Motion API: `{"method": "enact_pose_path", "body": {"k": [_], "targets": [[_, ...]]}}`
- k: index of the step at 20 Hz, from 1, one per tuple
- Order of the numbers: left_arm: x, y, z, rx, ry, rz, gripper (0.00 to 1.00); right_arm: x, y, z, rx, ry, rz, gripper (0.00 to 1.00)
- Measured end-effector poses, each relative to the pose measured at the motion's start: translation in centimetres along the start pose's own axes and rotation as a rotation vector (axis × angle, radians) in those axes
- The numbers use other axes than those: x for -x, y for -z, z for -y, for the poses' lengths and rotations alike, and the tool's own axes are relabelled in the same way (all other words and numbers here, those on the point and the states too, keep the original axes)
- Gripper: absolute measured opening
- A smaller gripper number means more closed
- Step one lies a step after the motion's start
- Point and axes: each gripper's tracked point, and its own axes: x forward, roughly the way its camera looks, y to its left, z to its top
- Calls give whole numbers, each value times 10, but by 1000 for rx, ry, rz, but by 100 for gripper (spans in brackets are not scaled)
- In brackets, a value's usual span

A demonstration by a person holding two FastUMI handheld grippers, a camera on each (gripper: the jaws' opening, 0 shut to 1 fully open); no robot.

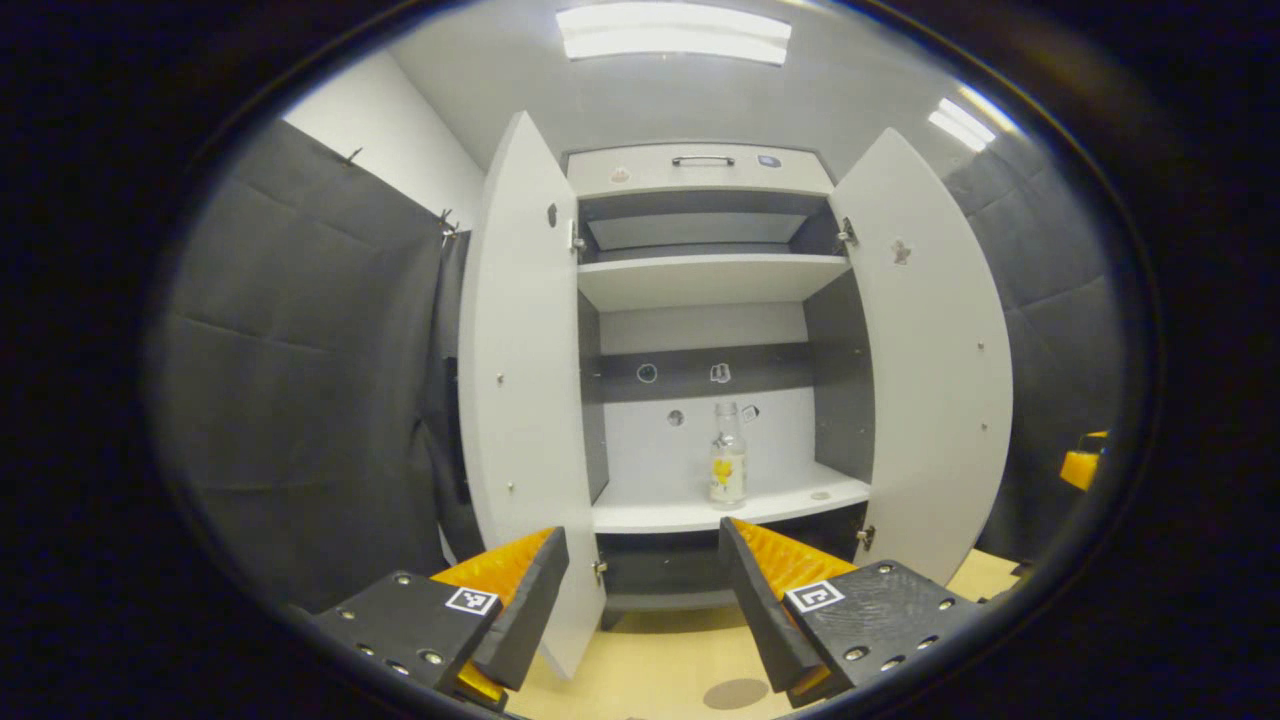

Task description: Grasp the bottle in the cabinet with the left hand and place it on the coaster, then close the right door with the right hand and the left door with the left hand.

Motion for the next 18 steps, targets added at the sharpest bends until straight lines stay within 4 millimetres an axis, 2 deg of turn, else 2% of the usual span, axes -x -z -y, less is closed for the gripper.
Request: {"method": "enact_pose_path", "body": {"k": [4, 8, 12, 13, 14, 18], "targets": [[-45, 1, 22, 40, 52, -16, 88, -4, 9, 18, 12, 41, -27, 98], [-98, 0, 37, 40, 102, -19, 89, -11, 12, 31, 1, 104, -37, 98], [-150, -4, 52, 55, 161, -14, 89, -21, 12, 42, 15, 173, -37, 95], [-162, -7, 54, 52, 172, -10, 90, -23, 12, 44, 14, 192, -36, 98], [-174, -9, 57, 50, 184, -6, 89, -25, 12, 46, 9, 209, -37, 95], [-219, -15, 69, 36, 221, 8, 89, -31, 13, 49, 4, 264, -34, 98]]}}
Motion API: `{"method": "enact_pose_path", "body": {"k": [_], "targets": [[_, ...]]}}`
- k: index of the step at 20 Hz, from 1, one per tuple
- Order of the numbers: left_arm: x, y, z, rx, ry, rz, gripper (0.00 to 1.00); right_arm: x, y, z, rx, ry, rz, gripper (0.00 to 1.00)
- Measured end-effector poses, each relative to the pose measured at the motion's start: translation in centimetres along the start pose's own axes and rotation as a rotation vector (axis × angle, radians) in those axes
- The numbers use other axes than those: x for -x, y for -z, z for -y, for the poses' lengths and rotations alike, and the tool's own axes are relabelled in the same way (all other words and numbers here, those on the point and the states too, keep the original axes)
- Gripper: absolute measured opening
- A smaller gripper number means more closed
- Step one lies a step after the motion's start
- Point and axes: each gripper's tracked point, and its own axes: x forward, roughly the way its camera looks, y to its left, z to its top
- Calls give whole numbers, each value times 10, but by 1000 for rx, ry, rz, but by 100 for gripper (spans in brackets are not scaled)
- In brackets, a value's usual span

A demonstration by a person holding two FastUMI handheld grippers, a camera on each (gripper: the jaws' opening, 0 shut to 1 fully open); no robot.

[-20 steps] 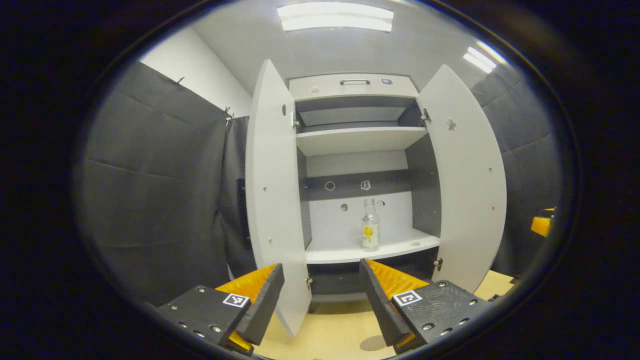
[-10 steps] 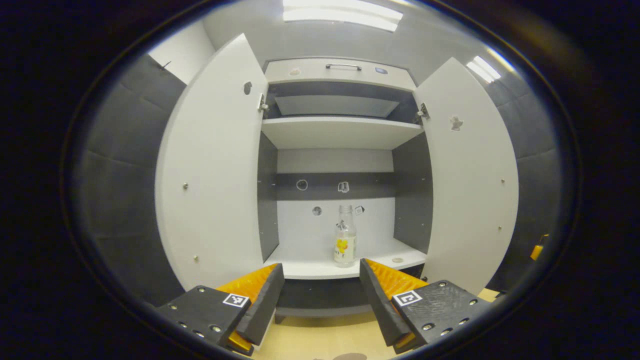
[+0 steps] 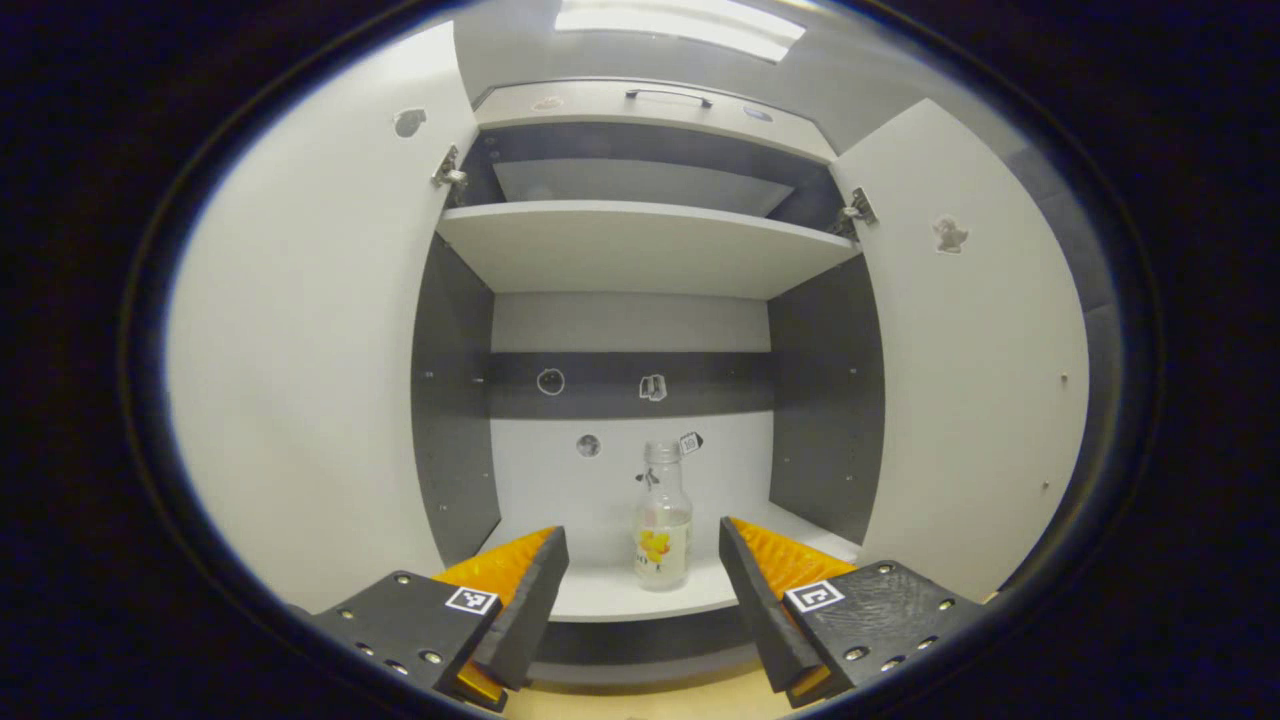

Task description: Grasp the bottle in the cabinet with the left hand and place it on the coaster, then close the right door with the right hand and the left door with the left hand.

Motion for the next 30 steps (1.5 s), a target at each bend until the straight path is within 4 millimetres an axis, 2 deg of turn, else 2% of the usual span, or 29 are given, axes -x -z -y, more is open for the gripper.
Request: {"method": "enact_pose_path", "body": {"k": [2, 4, 6, 7, 13, 18, 22, 23, 25, 27, 30], "targets": [[-20, -1, 4, -5, 20, 4, 88, -3, -1, 3, 7, 31, 2, 95], [-40, -1, 8, 3, 42, 1, 88, -5, -4, 9, 11, 67, 9, 98], [-57, -1, 11, 15, 58, 0, 88, -3, -6, 13, 7, 101, 17, 95], [-65, -2, 11, 18, 64, 4, 88, -3, -5, 15, 5, 118, 19, 98], [-115, 2, 13, 11, 87, 2, 88, 2, -2, 25, 10, 219, 8, 98], [-157, 17, 9, 41, 87, -18, 88, 2, 2, 29, 25, 254, -5, 97], [-178, 31, 10, 39, 89, -51, 88, 2, 4, 30, 26, 267, -14, 95], [-180, 34, 8, 35, 74, -61, 74, 2, 5, 30, 23, 269, -15, 97], [-184, 33, 8, 13, 67, -61, 46, 2, 5, 29, 17, 266, -20, 95], [-173, 27, 12, 35, 87, -55, 41, 2, 6, 29, 17, 259, -24, 95], [-158, 25, 16, 44, 99, -53, 42, 3, 6, 26, 20, 234, -28, 96]]}}
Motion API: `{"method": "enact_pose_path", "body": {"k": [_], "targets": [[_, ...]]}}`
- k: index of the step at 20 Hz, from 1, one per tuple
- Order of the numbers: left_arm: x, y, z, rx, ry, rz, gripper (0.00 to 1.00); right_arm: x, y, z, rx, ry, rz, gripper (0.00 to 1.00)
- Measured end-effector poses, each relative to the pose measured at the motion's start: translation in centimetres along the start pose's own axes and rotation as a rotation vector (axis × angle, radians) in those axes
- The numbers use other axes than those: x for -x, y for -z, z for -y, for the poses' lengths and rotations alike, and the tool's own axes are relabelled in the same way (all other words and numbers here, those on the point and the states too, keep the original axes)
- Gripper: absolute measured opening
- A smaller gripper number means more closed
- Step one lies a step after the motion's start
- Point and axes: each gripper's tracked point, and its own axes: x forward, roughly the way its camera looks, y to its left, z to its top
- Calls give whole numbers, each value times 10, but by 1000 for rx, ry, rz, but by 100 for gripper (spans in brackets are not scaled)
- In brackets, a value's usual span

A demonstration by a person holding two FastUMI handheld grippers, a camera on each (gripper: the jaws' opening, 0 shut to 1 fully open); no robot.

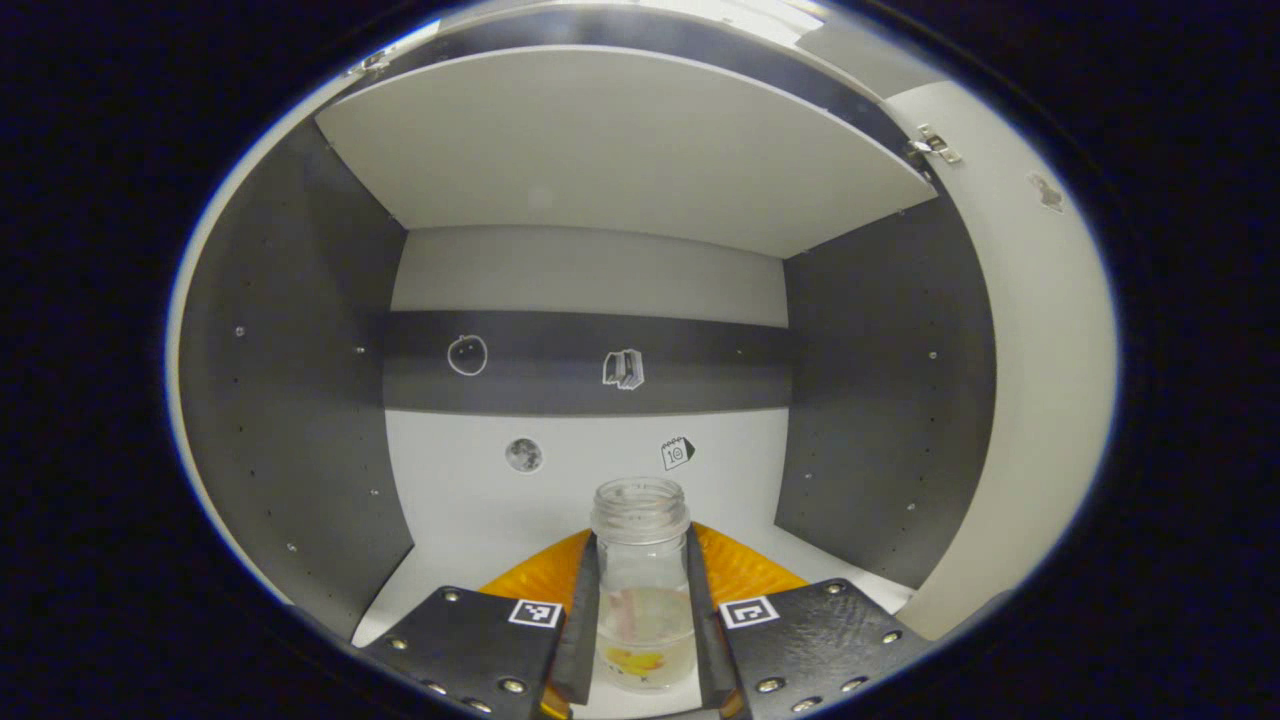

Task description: Grasp the bottle in the cabinet with the left hand and place it on the coaster, then close the right door with the right hand and the left door with the left hand.

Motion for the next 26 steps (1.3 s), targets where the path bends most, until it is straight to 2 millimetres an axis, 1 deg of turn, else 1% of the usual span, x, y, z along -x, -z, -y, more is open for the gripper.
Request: {"method": "enact_pose_path", "body": {"k": [1, 2, 3, 5, 7, 8, 10, 11, 12, 14, 17, 18, 20, 21, 22, 23, 26], "targets": [[7, -2, 1, 0, 0, 1, 43, 1, 0, 0, 3, -10, 1, 98], [16, -3, 3, -2, 0, 3, 42, 1, 0, -1, 5, -20, 2, 98], [24, -4, 4, -5, -4, 7, 42, 1, 1, -2, 5, -32, 2, 95], [40, -7, 7, -9, -8, 19, 42, 2, 1, -5, 1, -59, -1, 96], [57, -6, 11, -7, -14, 19, 41, 4, 2, -7, -1, -86, -7, 96], [66, -5, 13, -7, -16, 17, 41, 5, 1, -8, 0, -98, -7, 98], [84, 0, 18, -6, -24, 15, 41, 5, 1, -10, 0, -120, -4, 98], [93, 2, 19, -5, -26, 16, 43, 5, 3, -11, -1, -132, -6, 96], [101, 7, 22, -6, -27, 18, 43, 6, 2, -10, -3, -146, -11, 98], [121, 15, 27, -10, -30, 20, 43, 10, 3, -10, 4, -177, -15, 98], [146, 33, 33, -16, -38, 1, 41, 14, 3, -7, 21, -207, -11, 98], [152, 40, 33, -14, -45, -11, 42, 16, 3, -7, 21, -218, -13, 96], [166, 51, 35, 2, -52, -19, 43, 21, 6, -6, 21, -236, -21, 98], [173, 56, 37, 8, -51, -18, 42, 25, 10, -4, 24, -242, -28, 96], [180, 60, 39, 10, -53, -13, 42, 28, 12, -3, 25, -249, -33, 98], [186, 64, 40, 6, -56, -11, 42, 31, 15, -2, 25, -256, -37, 96], [204, 82, 44, -11, -67, -14, 42, 41, 20, -1, 30, -274, -47, 96]]}}
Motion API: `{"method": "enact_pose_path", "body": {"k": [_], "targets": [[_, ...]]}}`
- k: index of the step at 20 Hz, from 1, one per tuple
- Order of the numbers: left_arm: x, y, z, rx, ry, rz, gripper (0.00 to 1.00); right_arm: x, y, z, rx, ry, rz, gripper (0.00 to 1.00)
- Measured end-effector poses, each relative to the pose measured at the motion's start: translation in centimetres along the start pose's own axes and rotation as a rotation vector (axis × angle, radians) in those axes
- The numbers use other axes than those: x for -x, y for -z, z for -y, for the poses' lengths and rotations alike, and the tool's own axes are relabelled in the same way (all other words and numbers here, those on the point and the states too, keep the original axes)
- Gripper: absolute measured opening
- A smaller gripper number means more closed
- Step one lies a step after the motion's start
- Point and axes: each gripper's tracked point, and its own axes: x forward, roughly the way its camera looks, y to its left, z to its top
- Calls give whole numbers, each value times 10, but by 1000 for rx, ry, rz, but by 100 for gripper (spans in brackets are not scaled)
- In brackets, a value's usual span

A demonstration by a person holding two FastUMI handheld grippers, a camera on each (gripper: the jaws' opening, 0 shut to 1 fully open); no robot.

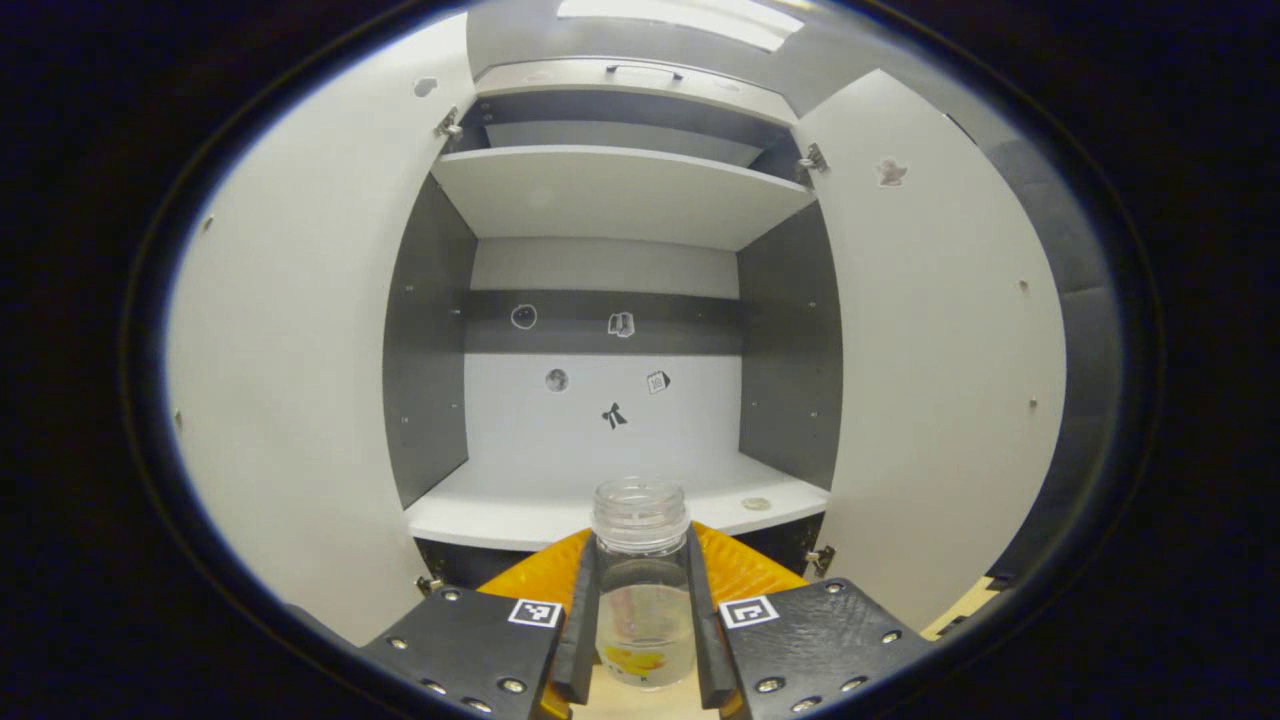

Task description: Grasp the bottle in the cabinet with the left hand and place it on the coaster, then close the right door with the right hand and the left door with the left hand.

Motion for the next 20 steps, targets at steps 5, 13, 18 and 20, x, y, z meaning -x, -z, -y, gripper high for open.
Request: {"method": "enact_pose_path", "body": {"k": [5, 13, 18, 20], "targets": [[23, 39, 6, 16, -5, -21, 42, 12, 13, 0, 19, -22, -20, 96], [50, 101, 14, 29, 8, -42, 43, 16, 25, -11, 34, -67, -46, 96], [63, 150, 19, 23, 15, -79, 42, 16, 28, -20, 67, -86, -50, 98], [66, 167, 20, 27, 23, -87, 42, 17, 31, -20, 81, -87, -53, 98]]}}
